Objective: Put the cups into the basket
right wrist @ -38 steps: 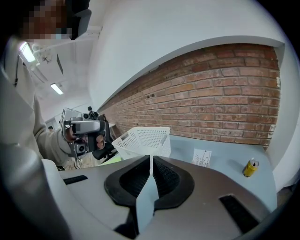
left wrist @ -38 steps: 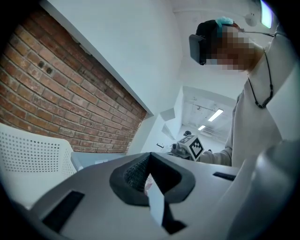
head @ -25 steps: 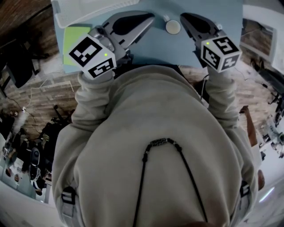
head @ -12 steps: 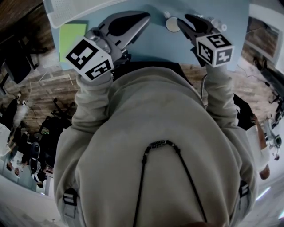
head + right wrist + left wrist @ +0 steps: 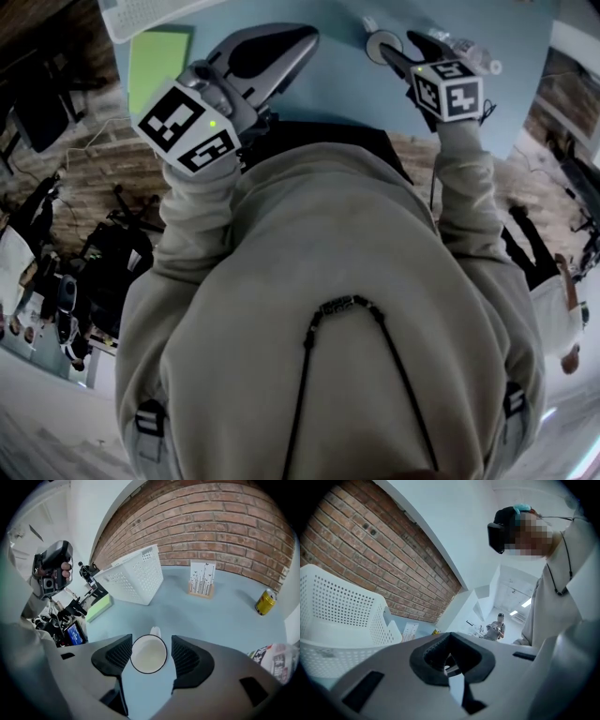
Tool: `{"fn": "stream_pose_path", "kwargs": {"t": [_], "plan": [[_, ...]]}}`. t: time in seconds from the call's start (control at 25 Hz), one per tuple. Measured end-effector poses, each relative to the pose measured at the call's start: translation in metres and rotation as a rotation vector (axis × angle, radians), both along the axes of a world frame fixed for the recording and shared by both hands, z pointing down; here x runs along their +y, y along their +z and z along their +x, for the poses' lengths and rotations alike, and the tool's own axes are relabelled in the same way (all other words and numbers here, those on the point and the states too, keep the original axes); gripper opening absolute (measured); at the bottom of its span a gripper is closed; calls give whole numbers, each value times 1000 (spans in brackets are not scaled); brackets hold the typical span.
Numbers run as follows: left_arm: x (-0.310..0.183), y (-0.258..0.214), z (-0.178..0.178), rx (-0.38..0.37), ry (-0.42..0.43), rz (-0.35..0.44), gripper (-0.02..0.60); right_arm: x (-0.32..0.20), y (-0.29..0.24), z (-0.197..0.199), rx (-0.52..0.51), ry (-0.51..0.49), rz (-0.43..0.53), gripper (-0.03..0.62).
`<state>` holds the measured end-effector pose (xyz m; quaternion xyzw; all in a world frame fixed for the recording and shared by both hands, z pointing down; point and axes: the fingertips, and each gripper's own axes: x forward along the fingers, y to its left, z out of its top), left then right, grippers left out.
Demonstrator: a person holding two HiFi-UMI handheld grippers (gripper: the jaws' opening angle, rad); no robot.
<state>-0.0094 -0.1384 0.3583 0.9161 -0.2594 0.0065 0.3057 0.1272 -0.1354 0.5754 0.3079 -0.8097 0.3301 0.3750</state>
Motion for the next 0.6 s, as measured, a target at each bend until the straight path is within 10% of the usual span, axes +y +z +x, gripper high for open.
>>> {"fn": "stream_pose_path", "kwargs": {"t": [0.6], "plan": [[12,16,-19,-5,-47,-28,-3,0,77,-3,105,-32,-70,252]]}}
